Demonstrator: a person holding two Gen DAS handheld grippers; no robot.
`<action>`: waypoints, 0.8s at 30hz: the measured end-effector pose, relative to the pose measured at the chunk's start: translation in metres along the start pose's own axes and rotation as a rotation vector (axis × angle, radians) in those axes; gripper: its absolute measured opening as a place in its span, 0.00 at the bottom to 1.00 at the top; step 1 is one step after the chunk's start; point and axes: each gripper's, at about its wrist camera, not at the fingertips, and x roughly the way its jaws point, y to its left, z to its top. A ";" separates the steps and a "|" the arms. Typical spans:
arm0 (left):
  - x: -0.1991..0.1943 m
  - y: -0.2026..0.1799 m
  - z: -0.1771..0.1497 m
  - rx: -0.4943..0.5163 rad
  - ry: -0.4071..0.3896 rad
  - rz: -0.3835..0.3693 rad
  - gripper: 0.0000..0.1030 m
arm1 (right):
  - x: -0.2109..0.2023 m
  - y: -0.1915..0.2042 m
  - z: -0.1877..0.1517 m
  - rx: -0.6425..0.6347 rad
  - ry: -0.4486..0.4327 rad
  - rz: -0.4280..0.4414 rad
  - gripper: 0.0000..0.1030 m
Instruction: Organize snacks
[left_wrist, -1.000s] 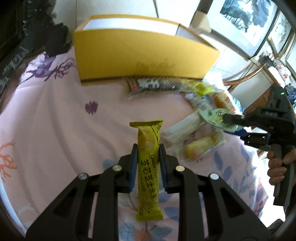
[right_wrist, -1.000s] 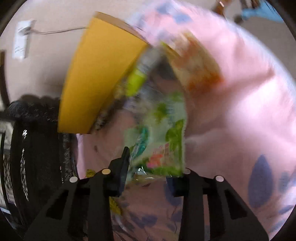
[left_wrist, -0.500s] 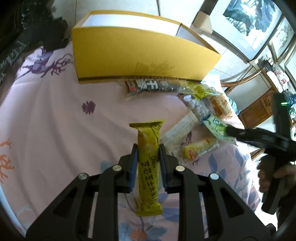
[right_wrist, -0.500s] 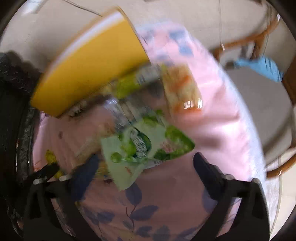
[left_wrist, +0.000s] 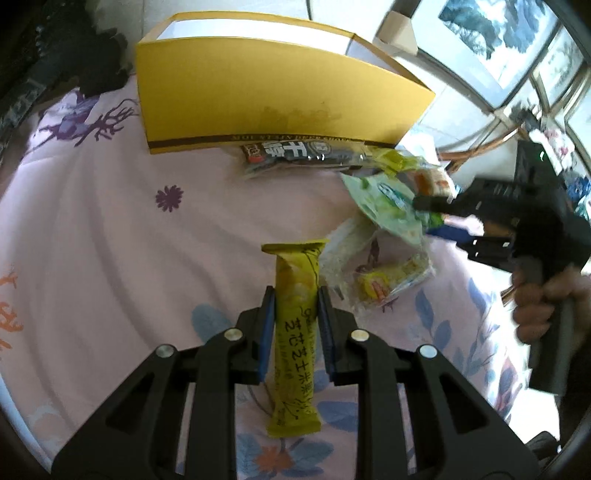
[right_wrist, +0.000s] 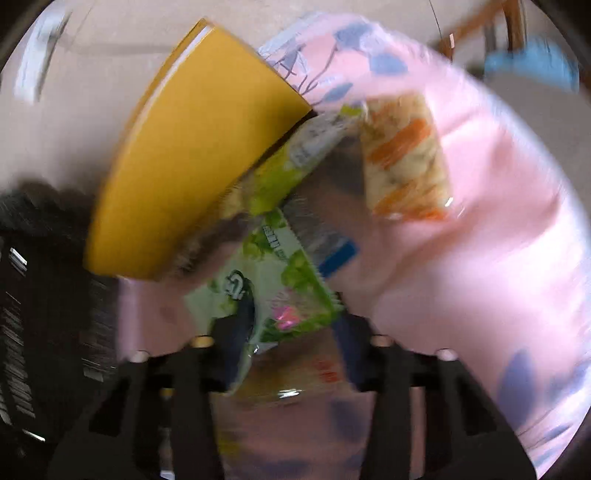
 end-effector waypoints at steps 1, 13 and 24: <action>-0.001 0.000 0.001 -0.002 -0.006 0.004 0.21 | -0.001 -0.001 -0.001 0.026 0.007 0.046 0.33; -0.057 0.020 0.032 -0.057 -0.180 0.019 0.21 | -0.028 0.043 -0.006 -0.028 0.056 0.407 0.16; -0.081 0.001 0.142 0.049 -0.391 0.079 0.11 | -0.127 0.128 0.022 -0.409 -0.213 0.325 0.24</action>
